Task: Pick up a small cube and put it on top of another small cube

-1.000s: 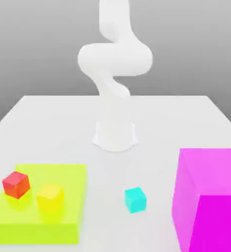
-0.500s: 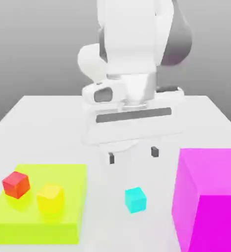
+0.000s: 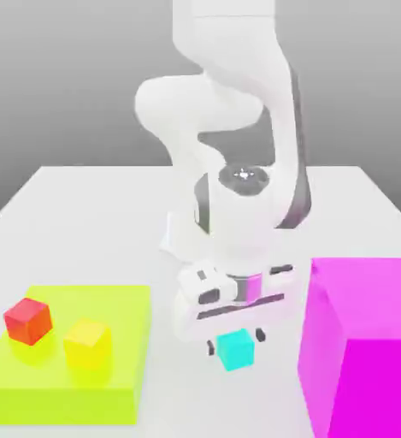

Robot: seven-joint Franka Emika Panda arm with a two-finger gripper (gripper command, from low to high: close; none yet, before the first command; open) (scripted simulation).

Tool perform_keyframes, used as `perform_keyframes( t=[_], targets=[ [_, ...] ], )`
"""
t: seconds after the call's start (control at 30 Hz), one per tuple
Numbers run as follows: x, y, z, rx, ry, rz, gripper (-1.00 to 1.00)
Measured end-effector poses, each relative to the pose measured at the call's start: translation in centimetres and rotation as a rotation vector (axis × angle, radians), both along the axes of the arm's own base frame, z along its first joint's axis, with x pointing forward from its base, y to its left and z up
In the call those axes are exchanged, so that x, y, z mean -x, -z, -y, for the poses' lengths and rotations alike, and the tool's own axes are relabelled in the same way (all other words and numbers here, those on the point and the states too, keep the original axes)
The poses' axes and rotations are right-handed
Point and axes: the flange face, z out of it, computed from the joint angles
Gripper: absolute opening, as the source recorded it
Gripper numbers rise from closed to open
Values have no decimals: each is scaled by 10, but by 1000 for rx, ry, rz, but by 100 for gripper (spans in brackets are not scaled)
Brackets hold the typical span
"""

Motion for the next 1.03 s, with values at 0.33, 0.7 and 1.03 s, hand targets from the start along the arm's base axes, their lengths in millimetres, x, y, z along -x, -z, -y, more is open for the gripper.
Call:
perform_keyframes(
  t=[0.33,0.7,1.03],
  targets=[
    [-1,-37,0,0,0,0,-100],
    [-42,-147,236,2,688,3,-100],
    [-23,-128,314,-4,899,1,100]
  ],
)
